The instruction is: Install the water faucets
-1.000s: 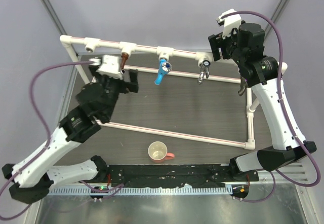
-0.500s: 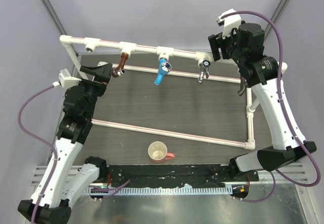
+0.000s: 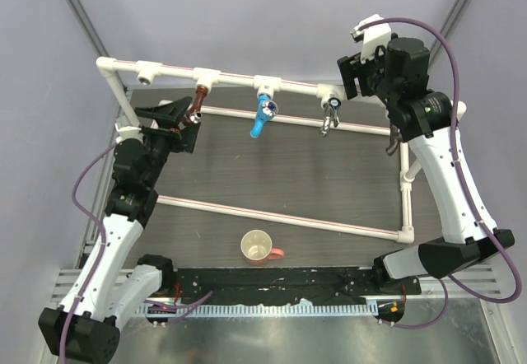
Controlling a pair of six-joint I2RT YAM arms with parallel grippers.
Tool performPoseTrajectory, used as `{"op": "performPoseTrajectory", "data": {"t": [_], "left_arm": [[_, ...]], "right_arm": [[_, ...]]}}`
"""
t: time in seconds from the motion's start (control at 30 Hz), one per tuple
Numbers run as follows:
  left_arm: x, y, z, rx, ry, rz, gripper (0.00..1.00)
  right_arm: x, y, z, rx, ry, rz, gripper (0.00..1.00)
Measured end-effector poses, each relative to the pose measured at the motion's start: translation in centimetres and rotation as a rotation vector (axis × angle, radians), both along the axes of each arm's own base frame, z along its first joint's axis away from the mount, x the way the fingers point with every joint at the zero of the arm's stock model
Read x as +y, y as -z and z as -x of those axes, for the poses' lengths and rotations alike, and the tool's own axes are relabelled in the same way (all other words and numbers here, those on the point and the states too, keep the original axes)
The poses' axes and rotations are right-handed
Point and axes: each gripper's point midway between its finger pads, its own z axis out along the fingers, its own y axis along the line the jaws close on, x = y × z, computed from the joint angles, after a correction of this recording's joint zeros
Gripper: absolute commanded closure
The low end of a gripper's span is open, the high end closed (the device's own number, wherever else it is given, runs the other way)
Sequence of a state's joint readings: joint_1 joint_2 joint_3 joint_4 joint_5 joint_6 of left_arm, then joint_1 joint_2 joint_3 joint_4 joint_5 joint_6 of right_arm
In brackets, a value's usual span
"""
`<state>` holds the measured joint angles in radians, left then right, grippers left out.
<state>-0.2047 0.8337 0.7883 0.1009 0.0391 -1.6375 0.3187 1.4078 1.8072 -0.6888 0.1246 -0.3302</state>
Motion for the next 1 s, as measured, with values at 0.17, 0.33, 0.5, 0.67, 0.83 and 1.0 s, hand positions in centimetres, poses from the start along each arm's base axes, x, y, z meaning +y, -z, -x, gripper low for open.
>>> {"op": "performPoseTrajectory", "data": {"t": [0.17,0.33,0.5,0.67,0.83,1.0], "left_arm": [[-0.5,0.3,-0.6,0.018,0.024,0.034,0.17],[-0.6,0.7,-0.8,0.04,0.028,0.049,0.47],[1.0,0.7,-1.3,0.04,-0.049,0.058,0.73],[1.4,0.3,-1.0,0.024,-0.077,-0.033,0.86],[1.8,-0.4,-0.9,0.002,-0.103,-0.228,0.94],[1.8,-1.2,-0.9,-0.038,-0.11,-0.452,0.96]], "right_arm": [[0.0,0.0,0.0,-0.001,0.0,0.0,0.17],[0.0,-0.1,0.0,-0.003,0.001,-0.001,0.17],[-0.1,-0.1,-0.1,-0.005,0.008,0.003,0.17],[0.0,0.0,0.0,-0.003,0.003,0.001,0.17],[0.1,0.0,0.0,-0.001,-0.004,-0.001,0.17],[0.1,0.0,0.0,-0.002,-0.003,-0.001,0.17]]}}
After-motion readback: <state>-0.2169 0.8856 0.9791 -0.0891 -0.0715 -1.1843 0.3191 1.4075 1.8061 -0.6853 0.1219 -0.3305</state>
